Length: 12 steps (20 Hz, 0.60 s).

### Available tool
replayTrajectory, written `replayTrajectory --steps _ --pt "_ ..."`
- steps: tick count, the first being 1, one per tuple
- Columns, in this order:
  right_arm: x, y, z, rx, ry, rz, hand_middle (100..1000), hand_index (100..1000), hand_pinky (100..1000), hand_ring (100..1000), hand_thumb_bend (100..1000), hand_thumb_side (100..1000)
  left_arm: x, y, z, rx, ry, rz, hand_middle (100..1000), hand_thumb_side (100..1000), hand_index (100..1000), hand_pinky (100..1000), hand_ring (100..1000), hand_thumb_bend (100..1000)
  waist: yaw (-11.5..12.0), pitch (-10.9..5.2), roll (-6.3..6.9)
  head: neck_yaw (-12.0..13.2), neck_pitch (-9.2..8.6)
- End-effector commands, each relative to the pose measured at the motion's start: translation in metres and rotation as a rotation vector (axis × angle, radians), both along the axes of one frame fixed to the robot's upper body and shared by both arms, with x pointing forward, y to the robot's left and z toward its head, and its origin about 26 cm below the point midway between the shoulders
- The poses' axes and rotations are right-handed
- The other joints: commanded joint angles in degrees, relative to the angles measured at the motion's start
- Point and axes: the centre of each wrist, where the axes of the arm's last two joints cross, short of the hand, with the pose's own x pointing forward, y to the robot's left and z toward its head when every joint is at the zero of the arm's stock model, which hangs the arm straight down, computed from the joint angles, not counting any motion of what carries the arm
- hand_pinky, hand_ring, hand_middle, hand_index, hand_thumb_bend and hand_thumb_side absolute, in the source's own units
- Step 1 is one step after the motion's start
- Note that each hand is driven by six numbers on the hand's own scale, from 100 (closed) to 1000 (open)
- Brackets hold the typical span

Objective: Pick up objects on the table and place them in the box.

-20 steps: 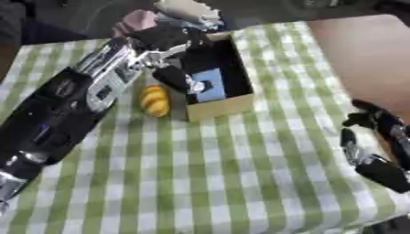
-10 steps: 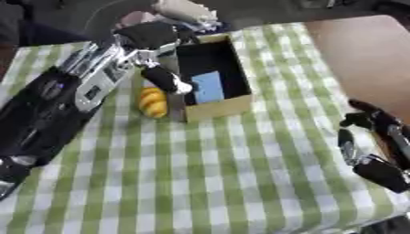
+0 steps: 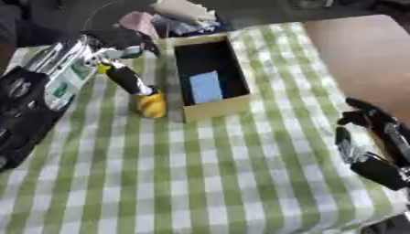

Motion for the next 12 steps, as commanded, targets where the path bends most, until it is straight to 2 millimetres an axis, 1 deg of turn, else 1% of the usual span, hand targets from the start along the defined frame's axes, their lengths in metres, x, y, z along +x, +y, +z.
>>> replayTrajectory --steps 1,4,7,9,10,11,12 --pt "0.002 -0.001 0.007 0.001 -0.025 0.0 630 924 868 842 100 397 0.007 0.009 -0.002 0.012 0.005 0.033 837 527 890 821 789 461 -0.2 -0.7 -0.07 0.0 -0.26" --pt "0.002 0.0 0.007 0.004 -0.024 0.003 630 924 868 842 100 399 0.014 0.01 -0.016 0.016 0.022 0.064 830 565 890 811 778 463 -0.4 -0.64 -0.15 0.1 -0.13" --pt "0.002 0.001 0.007 0.005 -0.025 0.007 630 924 868 842 100 399 0.019 0.012 -0.031 0.013 0.039 0.094 826 574 890 807 774 469 -0.7 -0.57 -0.18 0.1 -0.11" --pt "0.002 0.001 0.007 0.006 -0.025 0.006 630 924 868 842 100 397 0.022 0.014 -0.04 0.01 0.051 0.114 809 548 885 795 756 455 -0.8 -0.52 -0.16 0.1 -0.08" --pt "0.002 0.001 0.007 0.006 -0.025 0.006 630 924 868 842 100 398 0.023 0.015 -0.045 0.009 0.059 0.122 798 521 878 787 743 446 -0.8 -0.5 -0.15 0.1 -0.06" --pt "0.002 0.001 0.007 0.006 -0.025 0.006 629 924 869 842 100 399 0.024 0.016 -0.049 0.008 0.067 0.128 780 460 861 774 723 426 -0.8 -0.48 -0.13 0.1 -0.06" --pt "0.002 0.001 0.007 0.007 -0.026 0.006 630 924 869 842 100 399 0.024 0.017 -0.053 0.009 0.078 0.13 761 419 845 761 702 412 -0.9 -0.45 -0.12 0.1 -0.07"
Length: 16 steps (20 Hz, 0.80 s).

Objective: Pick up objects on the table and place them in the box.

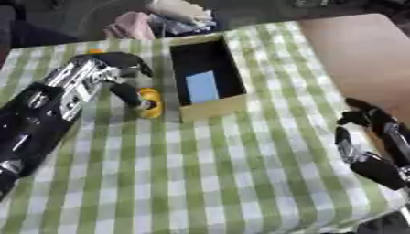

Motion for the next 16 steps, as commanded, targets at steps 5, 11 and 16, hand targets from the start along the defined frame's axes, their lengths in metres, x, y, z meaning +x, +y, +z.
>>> replayTrajectory --steps 5,11,16 --pt "0.002 0.0 0.007 0.006 -0.027 0.002 630 924 869 842 100 400 0.003 0.009 0.007 0.016 -0.02 0.01 559 244 700 621 511 336 0.1 -0.43 -0.07 -0.1 -0.06" --pt "0.002 -0.001 0.008 0.002 -0.027 -0.004 630 924 870 843 100 396 -0.007 0.007 0.046 0.002 -0.157 -0.028 450 240 594 549 412 324 0.3 -0.46 -0.1 -0.4 -0.18" --pt "0.002 -0.001 0.008 -0.005 -0.025 0.002 631 924 871 843 100 389 -0.018 0.004 0.1 0.035 -0.318 -0.047 449 225 597 545 405 320 -0.1 -0.53 -0.2 -0.4 -0.43"
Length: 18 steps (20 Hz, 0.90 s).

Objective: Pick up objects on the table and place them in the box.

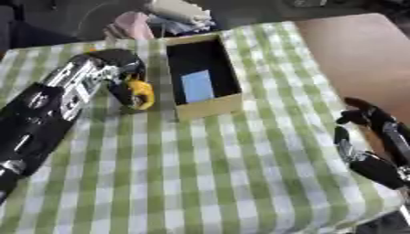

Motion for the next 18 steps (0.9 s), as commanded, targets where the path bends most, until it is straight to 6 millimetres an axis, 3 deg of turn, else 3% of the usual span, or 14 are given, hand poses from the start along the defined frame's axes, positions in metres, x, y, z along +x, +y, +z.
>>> replayTrajectory --steps 1,4,10,11,12,13,14,15,18 --pt "0.002 0.0 0.007 -0.007 -0.024 0.008 631 924 871 843 100 385 -0.008 0.007 0.043 0.017 -0.142 0.02 452 220 604 551 413 312 -0.4 -0.5 -0.28 0.1 -0.56" --pt "0.002 0.001 0.007 -0.007 -0.021 0.015 631 924 872 843 100 379 -0.005 0.005 0.049 -0.026 -0.221 0.046 461 206 620 560 429 281 -1.2 -0.28 -0.53 0.4 -0.89" --pt "0.004 0.008 0.011 0.0 -0.025 0.05 631 924 872 843 100 368 0.015 -0.012 0.025 -0.146 -0.316 0.043 501 212 686 596 476 248 -3.3 0.65 -0.98 1.6 -1.58" --pt "0.004 0.009 0.011 0.0 -0.025 0.054 631 924 872 843 100 366 0.018 -0.015 0.022 -0.155 -0.325 0.039 544 306 735 614 513 245 -3.5 0.75 -1.02 1.7 -1.61" --pt "0.004 0.009 0.011 0.0 -0.024 0.056 631 924 872 843 100 364 0.02 -0.018 0.018 -0.161 -0.33 0.033 580 341 767 632 544 248 -3.6 0.83 -1.06 1.8 -1.59" --pt "0.004 0.009 0.011 0.001 -0.024 0.058 631 924 872 843 100 365 0.022 -0.021 0.015 -0.165 -0.334 0.026 660 453 825 679 617 287 -3.7 0.88 -1.08 1.8 -1.6" --pt "0.004 0.01 0.012 0.001 -0.024 0.059 631 924 872 843 100 365 0.023 -0.024 0.012 -0.168 -0.34 0.018 690 502 841 691 643 302 -3.8 0.91 -1.1 1.9 -1.61" --pt "0.004 0.01 0.012 0.001 -0.024 0.06 631 924 872 843 100 364 0.024 -0.025 0.009 -0.172 -0.342 0.014 761 623 887 720 699 330 -3.8 0.92 -1.11 1.9 -1.64" --pt "0.004 0.01 0.012 0.001 -0.023 0.062 630 924 872 843 100 368 0.025 -0.025 0.005 -0.175 -0.346 0.011 843 744 935 775 772 372 -3.7 0.88 -1.09 1.9 -1.73"
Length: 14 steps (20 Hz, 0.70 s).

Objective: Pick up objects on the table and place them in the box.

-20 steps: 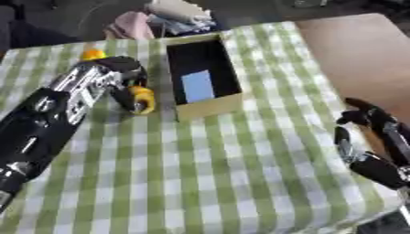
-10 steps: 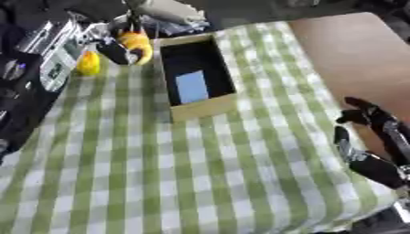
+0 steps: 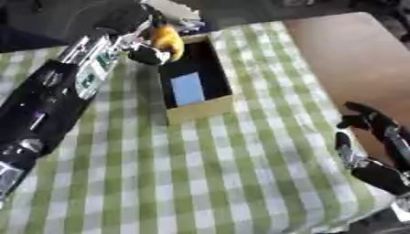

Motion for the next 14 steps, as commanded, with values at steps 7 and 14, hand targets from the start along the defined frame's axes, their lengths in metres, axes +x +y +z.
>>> replayTrajectory --steps 7,14 --pt "0.001 -0.002 0.005 0.005 -0.017 -0.004 631 924 871 843 100 372 -0.009 0.028 0.032 -0.087 -0.15 0.078 804 402 883 767 765 178 0.9 -0.36 -0.92 -0.8 -0.79" --pt "0.001 -0.005 0.005 -0.005 -0.02 -0.014 630 924 870 842 100 375 -0.022 0.104 0.042 -0.06 -0.063 0.31 814 224 878 780 774 289 2.0 -0.53 -0.25 -1.6 -1.14"
